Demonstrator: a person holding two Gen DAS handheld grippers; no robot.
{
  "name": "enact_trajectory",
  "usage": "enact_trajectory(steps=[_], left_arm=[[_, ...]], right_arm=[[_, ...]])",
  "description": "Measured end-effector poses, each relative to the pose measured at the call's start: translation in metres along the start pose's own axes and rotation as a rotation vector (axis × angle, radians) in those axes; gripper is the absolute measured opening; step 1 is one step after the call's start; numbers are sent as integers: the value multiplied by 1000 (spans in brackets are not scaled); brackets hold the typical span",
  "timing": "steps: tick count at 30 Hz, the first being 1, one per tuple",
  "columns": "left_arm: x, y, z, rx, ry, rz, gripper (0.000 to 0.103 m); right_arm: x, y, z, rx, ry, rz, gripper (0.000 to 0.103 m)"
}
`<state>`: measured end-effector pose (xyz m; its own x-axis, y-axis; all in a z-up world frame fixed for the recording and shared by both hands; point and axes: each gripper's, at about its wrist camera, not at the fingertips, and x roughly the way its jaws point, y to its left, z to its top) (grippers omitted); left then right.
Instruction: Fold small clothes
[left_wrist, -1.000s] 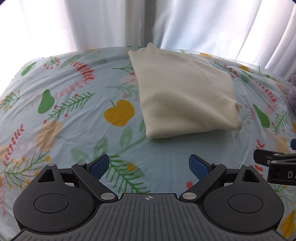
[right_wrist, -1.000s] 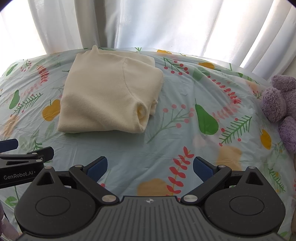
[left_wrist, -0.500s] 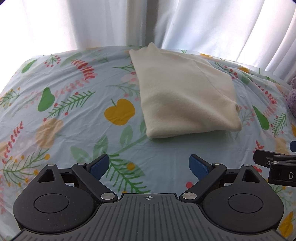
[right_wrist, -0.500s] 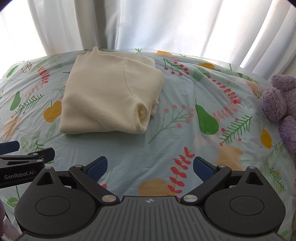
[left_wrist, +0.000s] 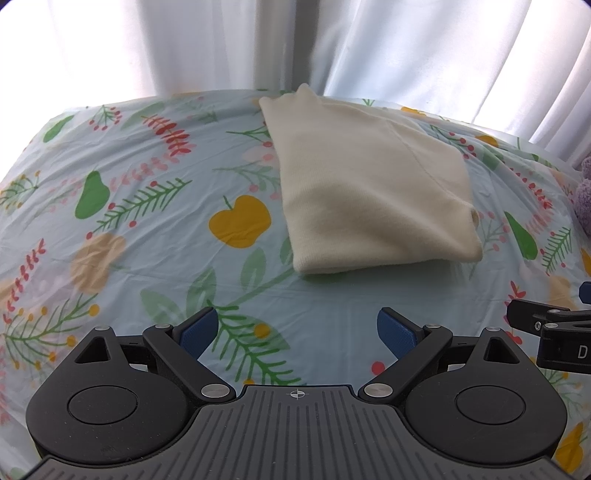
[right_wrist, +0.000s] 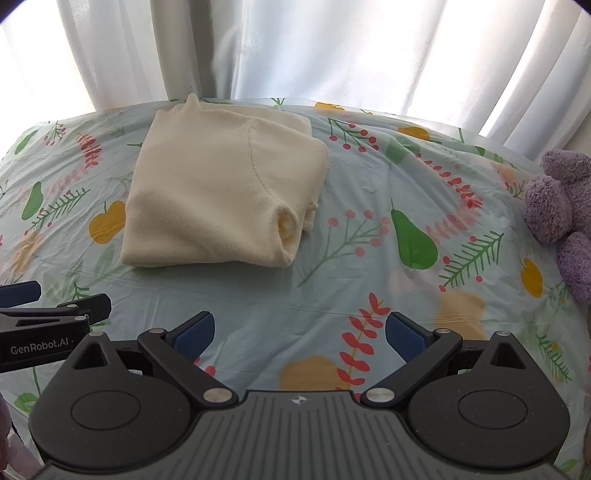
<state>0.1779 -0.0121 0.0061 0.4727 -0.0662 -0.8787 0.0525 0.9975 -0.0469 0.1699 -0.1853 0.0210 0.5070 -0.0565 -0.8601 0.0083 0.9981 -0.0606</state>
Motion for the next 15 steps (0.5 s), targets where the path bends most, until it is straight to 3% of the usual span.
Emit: enact_trajectory(steps=[15], left_arm=[[0, 1, 1, -10, -3, -6, 96]], right_arm=[[0, 1, 0, -7, 1, 0, 99]])
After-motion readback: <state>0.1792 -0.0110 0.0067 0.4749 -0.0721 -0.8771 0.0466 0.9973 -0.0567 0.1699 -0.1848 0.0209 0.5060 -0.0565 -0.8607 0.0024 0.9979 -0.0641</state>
